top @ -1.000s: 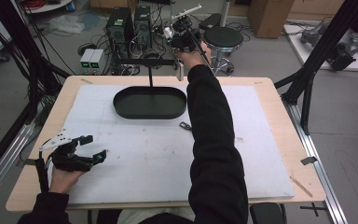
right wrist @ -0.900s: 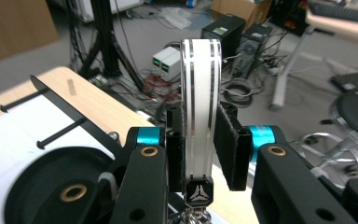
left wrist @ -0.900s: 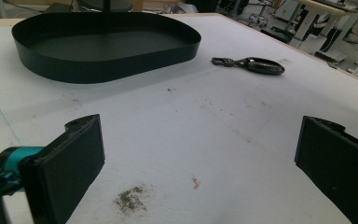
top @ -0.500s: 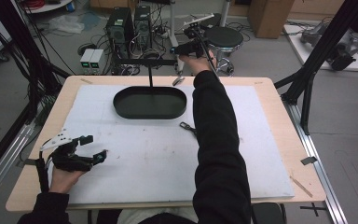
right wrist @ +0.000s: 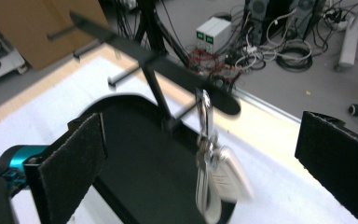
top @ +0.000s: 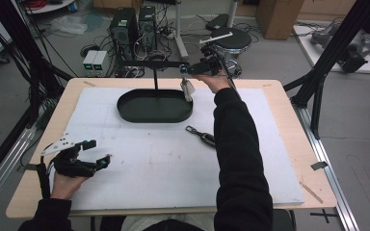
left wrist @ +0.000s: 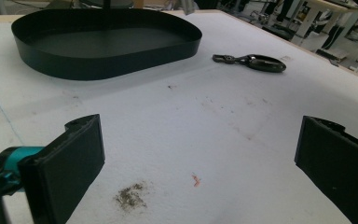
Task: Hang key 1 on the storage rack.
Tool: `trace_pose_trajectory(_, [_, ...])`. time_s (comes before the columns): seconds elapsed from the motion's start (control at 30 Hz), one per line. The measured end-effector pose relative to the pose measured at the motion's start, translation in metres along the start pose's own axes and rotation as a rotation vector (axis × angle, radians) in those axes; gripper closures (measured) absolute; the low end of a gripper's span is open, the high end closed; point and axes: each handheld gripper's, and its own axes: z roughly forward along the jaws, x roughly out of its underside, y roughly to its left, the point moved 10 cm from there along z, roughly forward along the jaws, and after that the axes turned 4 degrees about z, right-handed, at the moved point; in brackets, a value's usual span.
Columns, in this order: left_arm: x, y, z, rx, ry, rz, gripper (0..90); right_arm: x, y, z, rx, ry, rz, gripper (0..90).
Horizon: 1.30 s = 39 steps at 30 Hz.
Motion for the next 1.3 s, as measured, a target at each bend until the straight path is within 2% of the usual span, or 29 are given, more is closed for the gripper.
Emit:
trace_pose_trajectory(0.37, [0.001, 0.000, 0.000, 0.001, 0.008, 0.005, 1.9, 0.029, -0.002, -0.016, 0.008, -0.008, -0.016, 1.4])
trace_pose_trajectory(0.47, [0.001, 0.000, 0.000, 0.000, 0.008, 0.005, 1.9, 0.036, -0.003, -0.017, 0.015, 0.019, -0.026, 1.4])
trace_pose_trajectory(0.57, [0.001, 0.001, -0.001, -0.001, 0.008, 0.002, 1.9, 0.039, 0.002, -0.019, -0.027, -0.013, -0.009, 1.4])
trace_pose_trajectory(1.0, [0.001, 0.001, -0.002, -0.004, 0.012, 0.002, 1.9, 0.081, 0.003, -0.010, -0.039, 0.036, -0.004, 1.4])
trace_pose_trajectory(1.1, [0.001, 0.001, -0.001, -0.002, 0.010, 0.003, 1.9, 0.087, 0.006, -0.010, -0.023, 0.037, -0.050, 1.4])
trace_pose_trajectory(1.2, [0.002, 0.001, -0.001, -0.001, 0.012, 0.001, 1.9, 0.093, 0.010, -0.010, -0.043, 0.042, -0.051, 1.4])
trace_pose_trajectory(1.3, [0.001, 0.000, -0.001, -0.001, 0.011, 0.000, 1.9, 0.099, 0.011, -0.011, -0.041, 0.052, -0.054, 1.4])
